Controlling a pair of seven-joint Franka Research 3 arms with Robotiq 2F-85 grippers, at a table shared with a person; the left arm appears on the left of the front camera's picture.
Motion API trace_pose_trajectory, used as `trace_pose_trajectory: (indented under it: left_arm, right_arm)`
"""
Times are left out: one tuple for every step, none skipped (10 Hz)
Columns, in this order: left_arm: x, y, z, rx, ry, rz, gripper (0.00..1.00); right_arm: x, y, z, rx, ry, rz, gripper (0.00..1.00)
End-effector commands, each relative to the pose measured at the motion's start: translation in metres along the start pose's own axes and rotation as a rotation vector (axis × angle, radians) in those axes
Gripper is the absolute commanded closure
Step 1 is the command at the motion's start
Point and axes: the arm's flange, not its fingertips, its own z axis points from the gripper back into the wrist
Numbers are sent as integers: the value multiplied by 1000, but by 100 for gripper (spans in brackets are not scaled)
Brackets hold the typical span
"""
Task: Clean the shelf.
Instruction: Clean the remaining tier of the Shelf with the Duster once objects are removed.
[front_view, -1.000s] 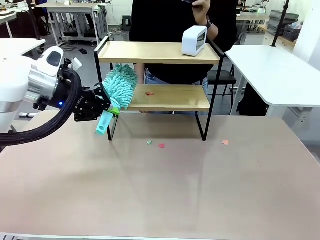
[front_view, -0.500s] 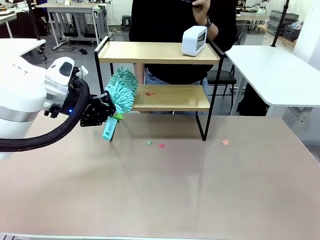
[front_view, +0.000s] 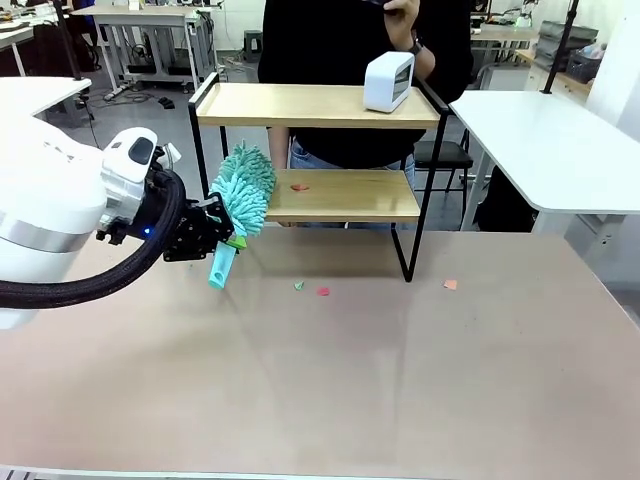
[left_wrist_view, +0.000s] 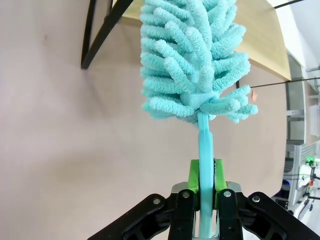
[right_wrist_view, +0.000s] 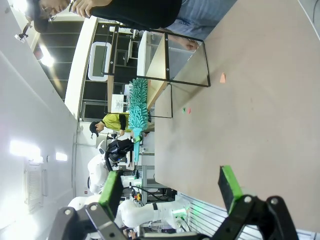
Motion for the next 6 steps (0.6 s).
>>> trace_pose_trajectory:
  left_arm:
    - [-26,20,16,-6,53,3,87]
    - [-24,19,14,-9,88,12,87]
    - [-24,18,12,-17,126,20,87]
    - [-24,16,10,-28,157,27,87]
    - [-23,12,7,-46,201,16,87]
    - [-26,10,4,-72,272,0,87]
  right_arm:
    - [2,1,-1,21,-12,28,0]
    - [2,1,-1,21,-12,28,0]
    - [2,1,-1,21,-12,28,0]
    - [2,1,-1,21,-12,28,0]
    - [2,1,-1,21,-12,28,0]
    - [2,1,-1,21,-12,28,0]
